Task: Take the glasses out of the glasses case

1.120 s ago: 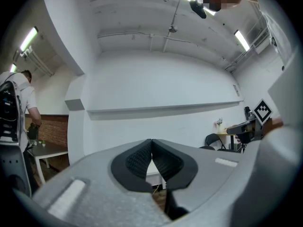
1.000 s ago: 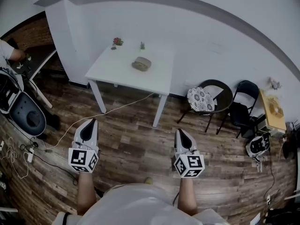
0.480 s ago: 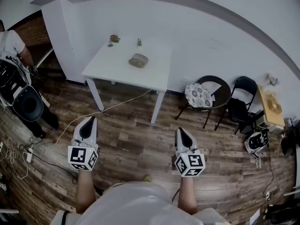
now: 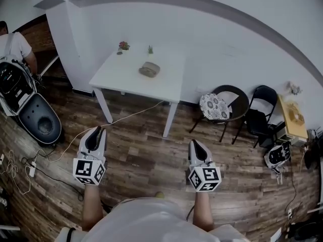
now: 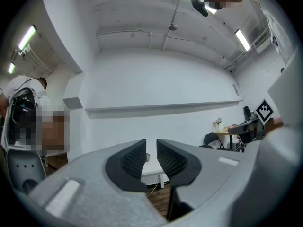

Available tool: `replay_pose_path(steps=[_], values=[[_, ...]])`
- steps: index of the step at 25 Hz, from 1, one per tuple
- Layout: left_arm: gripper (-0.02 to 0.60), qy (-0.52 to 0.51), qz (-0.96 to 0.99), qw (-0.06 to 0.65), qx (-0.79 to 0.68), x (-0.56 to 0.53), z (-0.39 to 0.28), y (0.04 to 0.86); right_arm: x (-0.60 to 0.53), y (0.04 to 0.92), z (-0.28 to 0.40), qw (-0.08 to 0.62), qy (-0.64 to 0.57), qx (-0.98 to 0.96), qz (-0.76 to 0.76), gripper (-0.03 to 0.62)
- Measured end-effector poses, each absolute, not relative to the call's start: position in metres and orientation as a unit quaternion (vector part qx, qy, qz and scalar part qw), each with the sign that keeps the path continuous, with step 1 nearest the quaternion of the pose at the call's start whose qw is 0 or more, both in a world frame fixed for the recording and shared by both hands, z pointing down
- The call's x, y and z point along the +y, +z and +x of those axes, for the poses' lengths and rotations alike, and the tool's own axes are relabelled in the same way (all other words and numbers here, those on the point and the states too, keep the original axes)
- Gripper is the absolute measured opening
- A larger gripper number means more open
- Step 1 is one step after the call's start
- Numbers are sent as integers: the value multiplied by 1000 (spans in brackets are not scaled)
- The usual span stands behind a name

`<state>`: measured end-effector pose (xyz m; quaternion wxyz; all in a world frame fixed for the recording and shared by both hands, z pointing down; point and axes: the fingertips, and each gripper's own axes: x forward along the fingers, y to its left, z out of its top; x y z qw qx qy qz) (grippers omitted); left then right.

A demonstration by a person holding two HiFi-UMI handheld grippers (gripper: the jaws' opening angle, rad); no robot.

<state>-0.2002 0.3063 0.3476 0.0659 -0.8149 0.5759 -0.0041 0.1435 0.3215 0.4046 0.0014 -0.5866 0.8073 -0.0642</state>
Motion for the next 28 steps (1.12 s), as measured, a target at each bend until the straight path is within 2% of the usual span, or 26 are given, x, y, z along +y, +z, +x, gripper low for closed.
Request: replay_pose_path(steps=[2,17,28], values=[[91,-6,-818,64,572,305,-198,349,321,406,145,0,-66,807,-586,3],[91,-23,-807,46,588,294,-182,359,305,419,176,-6,-86,810,-580,3],[91,-26,-798,44,601,282,-139,367,281,424,217,-13,-87,821,-564,3]])
